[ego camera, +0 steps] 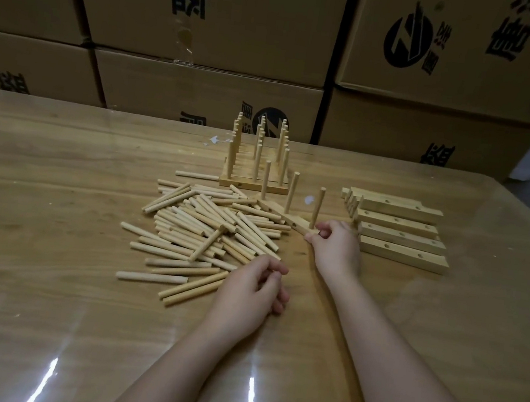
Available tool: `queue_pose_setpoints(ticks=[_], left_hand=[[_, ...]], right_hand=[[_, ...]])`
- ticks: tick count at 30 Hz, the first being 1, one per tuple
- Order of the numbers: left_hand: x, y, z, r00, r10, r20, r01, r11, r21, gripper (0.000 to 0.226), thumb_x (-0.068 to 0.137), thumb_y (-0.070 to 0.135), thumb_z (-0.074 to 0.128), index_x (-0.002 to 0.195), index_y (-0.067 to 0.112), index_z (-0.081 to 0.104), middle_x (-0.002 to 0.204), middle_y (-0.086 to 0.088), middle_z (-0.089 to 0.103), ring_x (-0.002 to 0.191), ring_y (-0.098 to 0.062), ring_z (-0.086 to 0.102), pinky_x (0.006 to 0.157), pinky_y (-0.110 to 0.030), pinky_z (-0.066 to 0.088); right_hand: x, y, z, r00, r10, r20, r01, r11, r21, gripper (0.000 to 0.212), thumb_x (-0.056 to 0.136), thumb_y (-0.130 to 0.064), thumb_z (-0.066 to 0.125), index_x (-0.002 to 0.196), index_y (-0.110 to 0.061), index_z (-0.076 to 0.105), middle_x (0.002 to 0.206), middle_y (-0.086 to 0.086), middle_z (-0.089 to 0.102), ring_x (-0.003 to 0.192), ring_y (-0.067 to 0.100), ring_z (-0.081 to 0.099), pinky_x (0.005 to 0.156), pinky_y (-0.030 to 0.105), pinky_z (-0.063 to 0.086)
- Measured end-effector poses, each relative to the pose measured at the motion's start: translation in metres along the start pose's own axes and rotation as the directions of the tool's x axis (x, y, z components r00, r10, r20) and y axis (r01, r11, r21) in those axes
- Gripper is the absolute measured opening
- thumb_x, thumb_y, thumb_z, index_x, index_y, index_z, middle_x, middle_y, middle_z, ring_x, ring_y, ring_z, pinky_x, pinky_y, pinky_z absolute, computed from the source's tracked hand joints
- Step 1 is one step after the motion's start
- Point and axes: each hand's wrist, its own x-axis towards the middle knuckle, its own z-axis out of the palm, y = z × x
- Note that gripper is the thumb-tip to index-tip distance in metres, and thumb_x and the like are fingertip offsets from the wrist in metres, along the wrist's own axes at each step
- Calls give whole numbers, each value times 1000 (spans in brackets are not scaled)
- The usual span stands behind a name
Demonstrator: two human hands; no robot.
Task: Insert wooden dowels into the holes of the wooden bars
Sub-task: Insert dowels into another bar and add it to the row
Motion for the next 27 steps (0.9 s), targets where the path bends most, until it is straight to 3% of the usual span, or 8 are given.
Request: queue_pose_setpoints(ticks=[9,16,22,27], left_hand=[[0,-1,-1,1000,-9,8,9,1000,8,16,97,10,44,100,15,59,69,-1,67,57,-9,62,57,-20,49],[0,-3,-1,1000,-10,5,10,1000,22,19,97,12,45,93,25,58,66,5,67,58,-8,63,61,-24,50],[-1,0,-1,1000,21,2,-21,999,30,16,96,9,45,96,18,58,66,4,65,55,-6,61,59,-20,49],[-1,1,0,1000,25,0,-25,999,30,18,97,9,45,92,23,56,66,4,64,55,-7,60,62,-24,50]], right_hand=[[22,-8,5,996,-63,68,72,988,-137,25,82,-30,68,104,-19,65,111,-4,58,93,17,58,72,28,41],[41,-20,22,985,-151,83,163,973,-161,27,85,-24,65,111,-17,63,120,-4,55,99,18,56,70,27,35],[52,-30,35,972,-210,107,227,958,-176,24,87,-23,62,110,-14,63,121,-1,54,97,21,55,68,28,34],[61,-39,41,954,-233,191,271,940,-209,29,90,-24,58,117,-16,59,134,2,48,110,23,53,84,37,46]])
